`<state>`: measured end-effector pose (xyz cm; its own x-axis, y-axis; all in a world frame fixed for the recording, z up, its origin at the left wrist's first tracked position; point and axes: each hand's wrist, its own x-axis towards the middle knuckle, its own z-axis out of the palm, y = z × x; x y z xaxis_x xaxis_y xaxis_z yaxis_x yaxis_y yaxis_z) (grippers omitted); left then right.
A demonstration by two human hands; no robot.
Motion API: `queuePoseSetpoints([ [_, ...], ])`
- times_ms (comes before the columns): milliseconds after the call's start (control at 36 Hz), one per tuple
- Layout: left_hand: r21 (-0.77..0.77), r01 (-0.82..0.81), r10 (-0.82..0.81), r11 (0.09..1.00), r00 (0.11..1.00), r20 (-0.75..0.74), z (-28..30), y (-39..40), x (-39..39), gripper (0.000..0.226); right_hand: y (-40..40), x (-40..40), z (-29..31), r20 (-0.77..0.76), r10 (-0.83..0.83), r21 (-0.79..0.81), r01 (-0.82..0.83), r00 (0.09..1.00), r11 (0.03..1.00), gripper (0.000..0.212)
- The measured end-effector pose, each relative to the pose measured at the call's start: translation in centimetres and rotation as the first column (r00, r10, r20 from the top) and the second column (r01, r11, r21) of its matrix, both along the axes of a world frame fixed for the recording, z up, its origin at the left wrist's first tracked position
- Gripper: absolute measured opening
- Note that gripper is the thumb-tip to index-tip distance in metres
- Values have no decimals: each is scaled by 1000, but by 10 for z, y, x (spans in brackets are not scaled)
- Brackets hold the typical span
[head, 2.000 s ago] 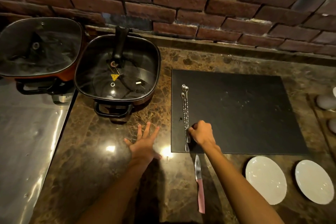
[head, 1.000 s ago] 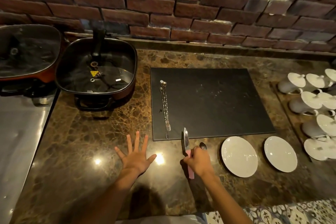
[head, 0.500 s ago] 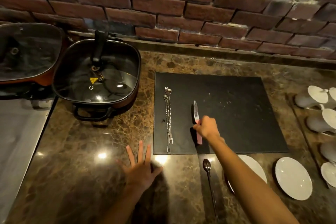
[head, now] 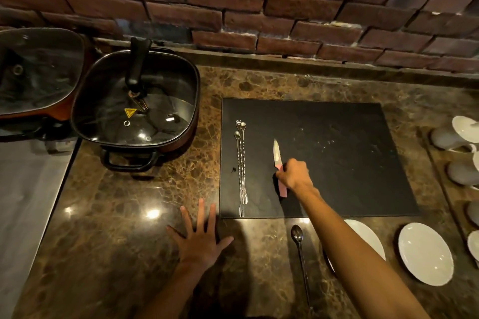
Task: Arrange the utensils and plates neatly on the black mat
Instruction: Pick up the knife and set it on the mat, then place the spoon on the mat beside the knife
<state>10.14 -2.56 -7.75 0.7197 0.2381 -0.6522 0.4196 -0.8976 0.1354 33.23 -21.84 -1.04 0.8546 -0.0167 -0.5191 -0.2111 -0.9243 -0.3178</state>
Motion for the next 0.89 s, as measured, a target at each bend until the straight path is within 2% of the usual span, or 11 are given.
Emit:
queuePoseSetpoints([
  [194, 24, -20, 20, 1000, 1000, -11, 9, -1, -1, 107, -31, -39, 9, 29, 5, -6, -5, 1000, 1000, 24],
  [250, 4, -13, 13, 1000, 999, -37, 9, 0, -1, 103, -41, -59, 12, 19, 20, -16, -20, 1000, 1000, 26],
  [417, -40, -8, 8, 999, 1000, 7, 20, -5, -3, 100, -65, -136, 10, 2, 25, 3, -25, 1000, 1000, 19],
  [583, -30, 29, -28, 999, 1000, 11, 28, -12, -19, 103, -81, -194, 1, -53, 34, -94, -39, 998, 995, 23],
  [722, -26, 50, -49, 998, 998, 25, 28, -25, -43, 101, -84, -210, 2, -68, -4, -117, -4, 998, 993, 18],
  [778, -41, 41, -40, 998, 999, 22, 28, -33, -51, 101, -85, -211, 4, -73, -20, -89, 13, 997, 996, 11],
  [833, -46, 25, -25, 999, 1000, 17, 26, -40, -55, 102, -86, -210, 3, -88, -32, -54, 27, 996, 998, 20],
  [889, -39, 14, -14, 999, 1000, -4, 25, -48, -58, 102, -88, -208, 3, -106, -46, -27, 43, 993, 999, 16],
])
